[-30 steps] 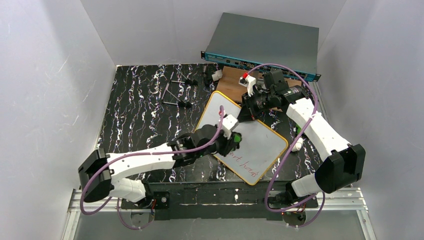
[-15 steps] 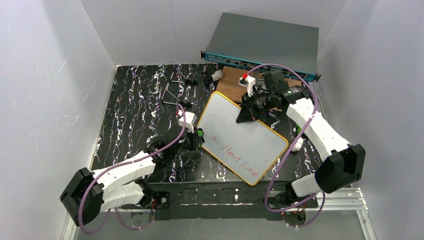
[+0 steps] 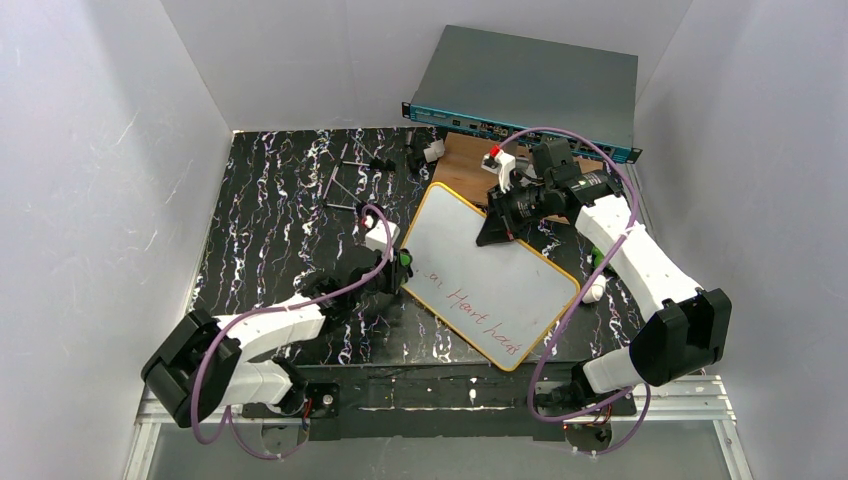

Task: Erase the whiteboard
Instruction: Erase the whiteboard at the center of the board.

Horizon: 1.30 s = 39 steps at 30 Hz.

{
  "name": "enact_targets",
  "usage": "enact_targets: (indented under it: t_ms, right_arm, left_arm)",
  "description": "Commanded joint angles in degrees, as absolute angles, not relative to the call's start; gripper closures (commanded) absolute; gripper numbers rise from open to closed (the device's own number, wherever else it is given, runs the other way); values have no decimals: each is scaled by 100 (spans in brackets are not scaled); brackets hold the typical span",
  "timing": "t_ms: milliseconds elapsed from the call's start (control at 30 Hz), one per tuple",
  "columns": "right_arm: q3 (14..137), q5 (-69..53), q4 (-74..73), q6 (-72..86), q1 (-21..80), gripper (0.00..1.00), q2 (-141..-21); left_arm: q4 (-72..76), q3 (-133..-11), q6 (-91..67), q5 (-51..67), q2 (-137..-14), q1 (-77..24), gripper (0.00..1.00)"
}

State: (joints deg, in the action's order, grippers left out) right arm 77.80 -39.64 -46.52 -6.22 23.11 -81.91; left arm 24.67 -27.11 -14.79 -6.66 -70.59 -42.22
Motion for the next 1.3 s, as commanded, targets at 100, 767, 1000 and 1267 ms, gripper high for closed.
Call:
enact_targets:
  t_ms: [100, 767, 1000, 1267]
  right_arm:
    - [7841, -4591, -4338, -857, 2320, 99, -8111]
    - [7754, -4783, -4338, -945, 2325, 99, -8051]
    - [7766, -4861, -4328, -920, 2320, 99, -8058]
    - [7745, -4892, -4316, -914, 2322, 99, -7988]
  left_arm:
    - [3014, -2408, -1347, -422, -6971, -4200, 100]
    - [3411, -1775, -939, -176, -6574, -4187, 100]
    - [3734, -1919, -603, 281, -7196, -4187, 100]
    - [4017, -2519, -343, 676, -7945, -4784, 100]
